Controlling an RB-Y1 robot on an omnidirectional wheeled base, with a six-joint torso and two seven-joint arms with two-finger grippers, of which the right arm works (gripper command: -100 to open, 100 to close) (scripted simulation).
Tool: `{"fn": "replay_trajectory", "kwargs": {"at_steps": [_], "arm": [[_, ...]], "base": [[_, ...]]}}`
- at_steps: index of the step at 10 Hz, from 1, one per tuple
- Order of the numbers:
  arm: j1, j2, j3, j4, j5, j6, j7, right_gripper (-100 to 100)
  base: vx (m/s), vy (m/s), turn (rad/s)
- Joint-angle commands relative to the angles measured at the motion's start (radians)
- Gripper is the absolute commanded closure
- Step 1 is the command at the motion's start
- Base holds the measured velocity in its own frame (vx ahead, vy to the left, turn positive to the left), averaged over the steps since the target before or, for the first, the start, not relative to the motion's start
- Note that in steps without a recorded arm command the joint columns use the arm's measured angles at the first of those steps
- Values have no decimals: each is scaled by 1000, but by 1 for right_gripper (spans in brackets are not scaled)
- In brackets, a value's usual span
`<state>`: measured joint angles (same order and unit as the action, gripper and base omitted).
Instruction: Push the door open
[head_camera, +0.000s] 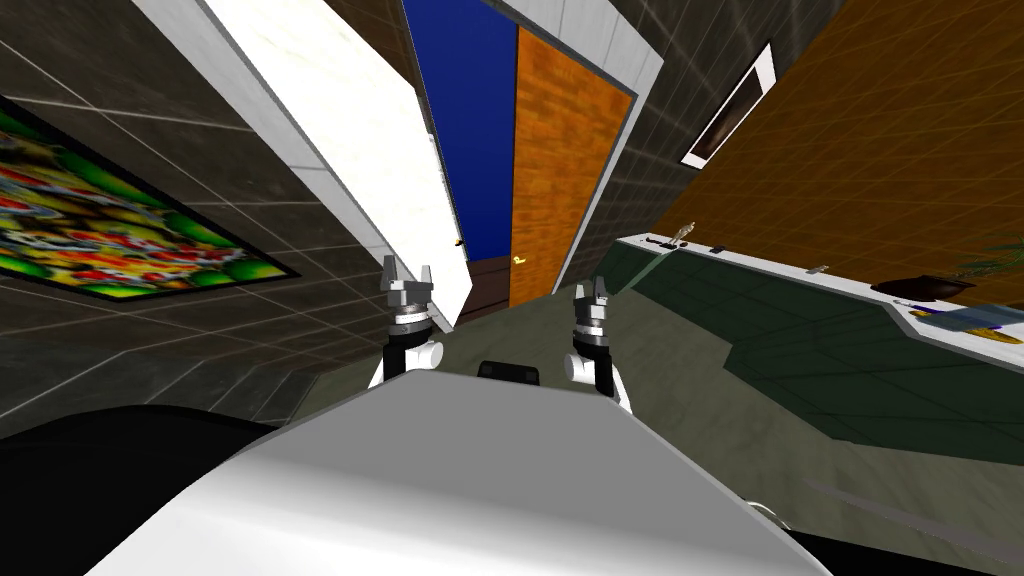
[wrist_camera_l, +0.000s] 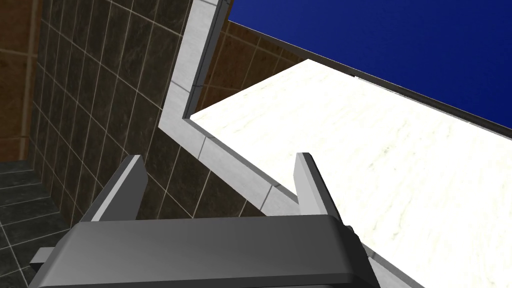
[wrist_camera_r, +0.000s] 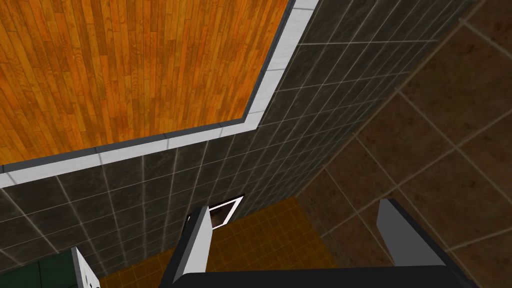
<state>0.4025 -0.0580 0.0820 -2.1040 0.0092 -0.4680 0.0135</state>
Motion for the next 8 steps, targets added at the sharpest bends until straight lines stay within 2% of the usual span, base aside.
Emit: {"fn": "replay_trajectory", "kwargs": {"at_steps": [1, 8], "arm": [[-11, -5, 24, 33, 0, -8, -3, -100], [-56, -26, 97, 160, -4, -40, -18, -100]], "base": [[134, 7, -39], [101, -4, -32]]}}
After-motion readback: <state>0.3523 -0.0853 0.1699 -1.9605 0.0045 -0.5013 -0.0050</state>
